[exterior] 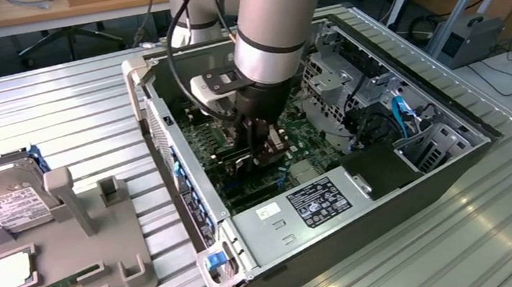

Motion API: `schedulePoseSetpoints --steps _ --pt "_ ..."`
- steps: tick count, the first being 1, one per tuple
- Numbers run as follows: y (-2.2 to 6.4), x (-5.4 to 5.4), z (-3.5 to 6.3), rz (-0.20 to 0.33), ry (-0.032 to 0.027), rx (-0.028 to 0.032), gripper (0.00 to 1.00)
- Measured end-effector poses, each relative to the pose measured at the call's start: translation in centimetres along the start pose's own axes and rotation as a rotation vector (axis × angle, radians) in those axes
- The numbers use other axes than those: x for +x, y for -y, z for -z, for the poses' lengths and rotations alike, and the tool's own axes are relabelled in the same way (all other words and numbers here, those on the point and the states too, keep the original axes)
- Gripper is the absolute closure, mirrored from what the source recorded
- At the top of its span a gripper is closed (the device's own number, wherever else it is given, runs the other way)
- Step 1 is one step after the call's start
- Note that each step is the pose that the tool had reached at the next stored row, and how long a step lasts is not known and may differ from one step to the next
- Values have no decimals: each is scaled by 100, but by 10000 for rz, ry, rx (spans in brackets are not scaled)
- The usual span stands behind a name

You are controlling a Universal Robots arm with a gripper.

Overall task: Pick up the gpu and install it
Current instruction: 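Insert the gpu into the slot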

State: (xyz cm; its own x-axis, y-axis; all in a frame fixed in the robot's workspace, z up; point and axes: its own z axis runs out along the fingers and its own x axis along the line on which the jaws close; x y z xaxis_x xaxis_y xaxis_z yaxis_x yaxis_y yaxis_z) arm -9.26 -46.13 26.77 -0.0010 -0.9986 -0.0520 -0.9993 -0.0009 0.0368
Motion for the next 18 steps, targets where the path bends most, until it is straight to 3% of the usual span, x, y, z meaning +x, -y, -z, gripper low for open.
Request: schedulePoseSetpoints --steps 7,11,18 --pt "-15 -22 412 0 -1 -1 48" --pt "-22 -31 597 0 -2 -1 48" --pt "-23 -33 637 0 -1 0 48"
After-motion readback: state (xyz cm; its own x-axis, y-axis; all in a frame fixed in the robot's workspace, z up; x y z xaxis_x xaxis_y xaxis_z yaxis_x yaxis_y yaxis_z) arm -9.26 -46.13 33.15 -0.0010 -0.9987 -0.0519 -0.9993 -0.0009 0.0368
